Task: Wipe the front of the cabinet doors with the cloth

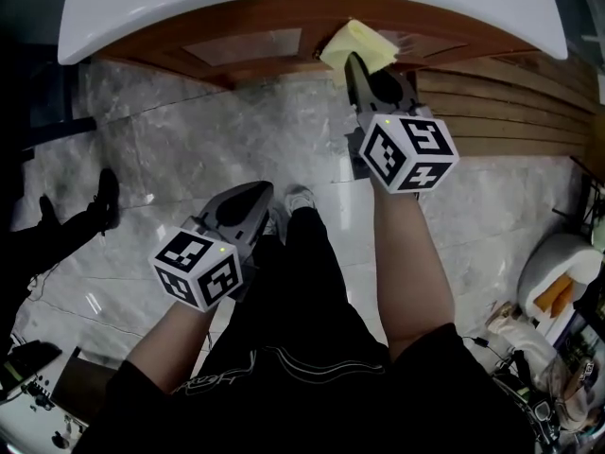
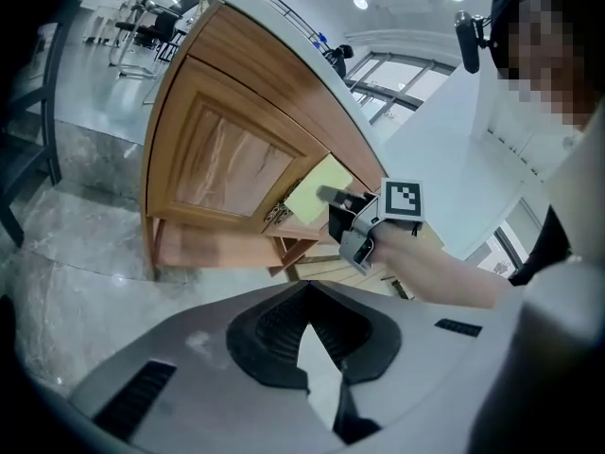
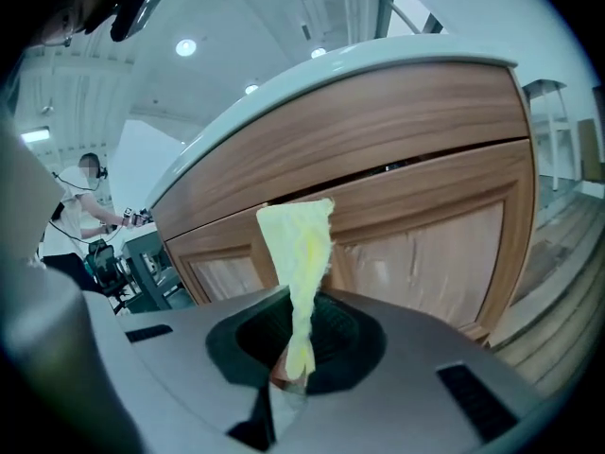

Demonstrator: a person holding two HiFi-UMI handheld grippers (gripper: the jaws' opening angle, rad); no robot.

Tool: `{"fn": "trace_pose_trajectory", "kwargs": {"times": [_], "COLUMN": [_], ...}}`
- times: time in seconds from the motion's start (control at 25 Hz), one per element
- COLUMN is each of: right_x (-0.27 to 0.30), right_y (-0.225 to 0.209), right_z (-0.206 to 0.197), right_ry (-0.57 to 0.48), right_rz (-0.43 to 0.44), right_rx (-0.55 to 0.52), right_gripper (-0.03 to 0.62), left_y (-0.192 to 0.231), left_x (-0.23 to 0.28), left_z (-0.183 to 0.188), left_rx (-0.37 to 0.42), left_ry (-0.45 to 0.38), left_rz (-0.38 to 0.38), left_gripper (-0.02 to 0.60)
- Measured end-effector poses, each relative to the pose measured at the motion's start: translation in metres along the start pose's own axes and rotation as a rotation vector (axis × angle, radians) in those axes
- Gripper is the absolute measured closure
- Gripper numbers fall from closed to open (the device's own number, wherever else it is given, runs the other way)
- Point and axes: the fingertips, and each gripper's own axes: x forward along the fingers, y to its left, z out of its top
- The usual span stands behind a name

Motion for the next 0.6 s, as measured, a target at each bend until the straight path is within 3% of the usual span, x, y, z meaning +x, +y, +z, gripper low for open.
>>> {"fn": "trace_pose_trajectory", "kwargs": {"times": [0.16, 0.32, 0.6], "right_x": [-0.007, -0.014, -0.006], "right_y": [-0.007, 0.006, 0.062], "right_z": [-0.002, -0.006, -0.041], "right_ry": [-0.004, 0.004, 0.101], "right_rz": [-0.015, -0.01, 0.108], "right_rx": [0.022, -0.028, -0.145], "right_gripper": [0.553, 0.553, 0.553], "left_y": [-0.001, 0.006, 0.032], "left_x": [0.002, -0.003, -0.024], "left_z": [-0.003, -0.002, -0.003], "left_rx": [-0.002, -0.005, -0.047], "left_ry": [0.006, -0.005, -0.047], "left_rz": [-0.002, 0.01, 0.064], "left_gripper": [0.575, 0.575, 0.575]}}
